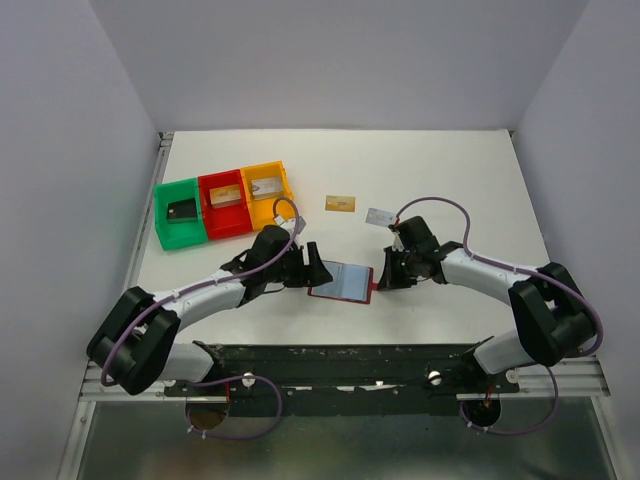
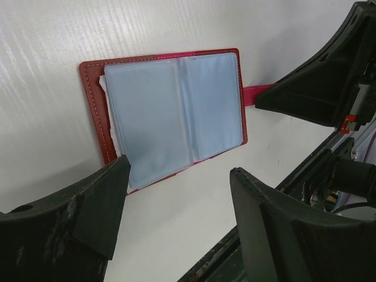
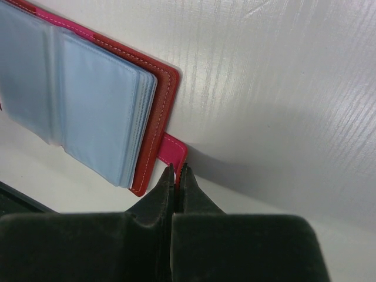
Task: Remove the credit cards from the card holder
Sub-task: Remove the credit card from the card holder.
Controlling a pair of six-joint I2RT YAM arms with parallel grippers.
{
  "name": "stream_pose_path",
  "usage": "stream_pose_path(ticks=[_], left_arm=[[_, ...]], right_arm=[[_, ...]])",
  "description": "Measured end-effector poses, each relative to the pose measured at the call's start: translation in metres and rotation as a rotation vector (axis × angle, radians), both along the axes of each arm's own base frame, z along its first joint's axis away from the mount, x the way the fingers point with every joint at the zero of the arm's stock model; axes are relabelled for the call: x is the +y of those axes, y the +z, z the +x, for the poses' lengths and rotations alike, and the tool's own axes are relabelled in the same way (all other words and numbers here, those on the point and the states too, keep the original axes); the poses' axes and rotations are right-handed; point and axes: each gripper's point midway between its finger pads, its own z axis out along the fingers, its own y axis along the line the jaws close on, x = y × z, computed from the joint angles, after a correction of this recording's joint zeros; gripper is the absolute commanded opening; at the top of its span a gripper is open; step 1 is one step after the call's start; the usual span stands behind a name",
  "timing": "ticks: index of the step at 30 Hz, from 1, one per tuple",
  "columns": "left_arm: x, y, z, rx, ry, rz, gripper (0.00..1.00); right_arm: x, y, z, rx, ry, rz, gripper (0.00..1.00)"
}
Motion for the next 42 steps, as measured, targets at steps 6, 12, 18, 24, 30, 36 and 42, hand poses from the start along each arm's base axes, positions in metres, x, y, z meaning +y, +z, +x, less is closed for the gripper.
stream_pose_path(ticks=[6,12,18,24,30,36,42], left_arm=[[-0.002,-0.006,0.001,0.011,-0.007,0.004,0.79],[-0.002,-0.016,0.0,0.036,-0.008,0.021,0.79],[-0.001,-0.022,0.0,0.051,-0.008,0.033,0.79],[-0.002,-0.027,0.0,0.062,-0.011,0.045,0.79],[-0.007,-0.026,0.001,0.054,-0.028,0.05,0.79],[-0.01,-0.025,-0.001,0.044,-0.046,0.052,0.79],[-0.018,-0.021,-0.005,0.009,-0.097,0.043,0.79]], right_arm=[[0.0,-0.004,-0.001,0.011,0.0,-0.006,0.0],[-0.001,-0.004,-0.001,0.012,0.0,-0.007,0.0],[-0.001,-0.005,-0.001,0.015,0.0,-0.008,0.0],[0.0,-0.005,-0.001,0.015,0.0,-0.008,0.0],[0.001,-0.005,-0.001,0.017,0.004,-0.003,0.0],[0.003,-0.005,-0.002,0.024,0.012,0.009,0.0],[0.004,-0.005,-0.002,0.028,0.015,0.013,0.0]])
